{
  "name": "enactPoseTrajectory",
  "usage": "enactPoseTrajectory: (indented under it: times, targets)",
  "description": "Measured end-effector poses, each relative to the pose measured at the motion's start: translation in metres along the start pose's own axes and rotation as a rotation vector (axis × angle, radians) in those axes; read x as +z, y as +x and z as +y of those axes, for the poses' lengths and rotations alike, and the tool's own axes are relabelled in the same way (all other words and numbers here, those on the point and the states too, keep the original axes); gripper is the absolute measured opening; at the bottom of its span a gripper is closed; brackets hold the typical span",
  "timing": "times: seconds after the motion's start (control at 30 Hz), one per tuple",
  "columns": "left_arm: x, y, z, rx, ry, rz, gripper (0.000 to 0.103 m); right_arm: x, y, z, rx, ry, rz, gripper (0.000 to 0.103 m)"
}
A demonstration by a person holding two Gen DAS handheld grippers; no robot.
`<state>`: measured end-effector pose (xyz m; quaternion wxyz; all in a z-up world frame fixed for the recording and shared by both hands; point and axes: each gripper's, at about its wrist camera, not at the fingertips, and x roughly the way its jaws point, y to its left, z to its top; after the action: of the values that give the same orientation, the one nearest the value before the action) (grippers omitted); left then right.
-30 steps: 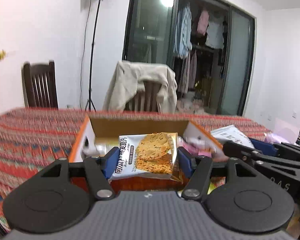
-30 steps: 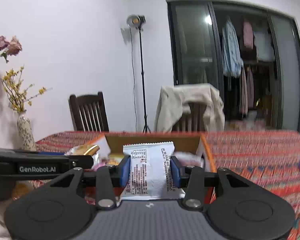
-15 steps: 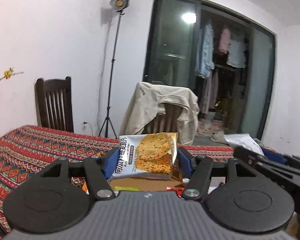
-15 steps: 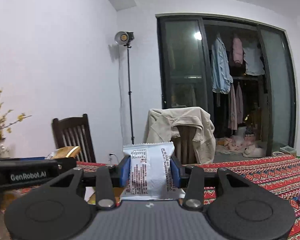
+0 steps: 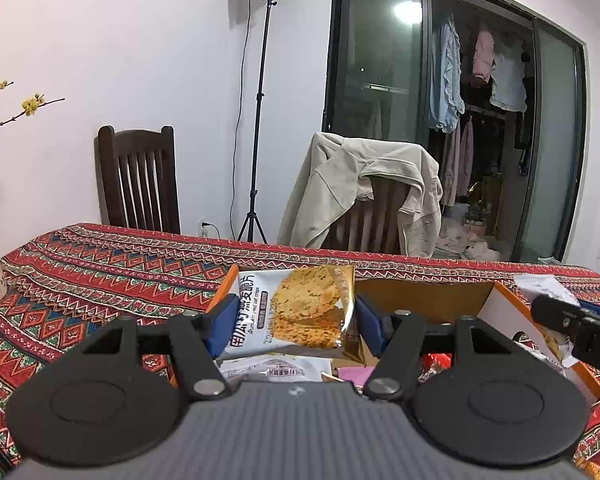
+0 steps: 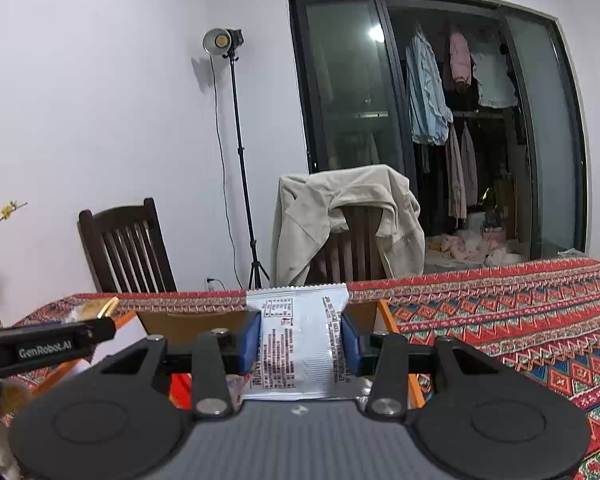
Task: Organize snacks
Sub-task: 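Carry both packets over the box and open both tools to drop them, then lift both open tools out of the box and move back to the table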
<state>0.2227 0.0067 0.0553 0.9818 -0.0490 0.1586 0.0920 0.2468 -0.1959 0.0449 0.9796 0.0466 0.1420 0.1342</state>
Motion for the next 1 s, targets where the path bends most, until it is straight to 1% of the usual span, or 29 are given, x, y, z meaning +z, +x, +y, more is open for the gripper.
enactPoseTrajectory:
  times: [0.03, 0.07, 0.13, 0.17, 0.2, 0.27, 0.33, 0.57, 0.9, 1.0]
  targets:
    - [-0.001, 0.000, 0.000, 0.002, -0.003, -0.001, 0.075, -0.002, 0.001, 0.000, 0.001, -0.002, 0.007, 0.043]
    - [-0.003, 0.000, 0.002, 0.014, -0.012, -0.006, 0.079, -0.003, 0.001, 0.001, 0.000, -0.003, 0.013, 0.044]
    - [-0.004, 0.000, 0.004, 0.021, -0.027, -0.014, 0.097, -0.004, 0.002, 0.000, 0.001, -0.002, 0.020, 0.059]
    - [-0.005, -0.001, 0.007, 0.021, -0.041, -0.022, 0.102, -0.005, 0.002, 0.000, 0.002, 0.002, 0.018, 0.076]
    - [-0.006, -0.001, 0.009, 0.024, -0.053, -0.030, 0.103, -0.006, 0.000, -0.002, 0.002, 0.006, 0.014, 0.092]
    - [-0.006, -0.001, 0.011, 0.043, -0.066, -0.040, 0.103, -0.008, -0.002, -0.003, 0.004, 0.015, 0.005, 0.103]
    - [-0.007, 0.001, 0.011, 0.059, -0.064, -0.033, 0.103, -0.010, -0.002, -0.003, -0.001, 0.022, 0.012, 0.103]
    - [-0.007, 0.002, 0.012, 0.068, -0.061, -0.021, 0.103, -0.013, 0.001, -0.002, -0.012, 0.014, 0.030, 0.103]
    - [0.002, -0.009, 0.014, 0.069, -0.095, -0.028, 0.103, -0.005, -0.016, 0.001, 0.001, 0.010, 0.002, 0.103]
    - [0.010, -0.014, 0.015, 0.054, -0.124, -0.012, 0.103, 0.002, -0.025, 0.005, 0.008, -0.005, -0.010, 0.103]
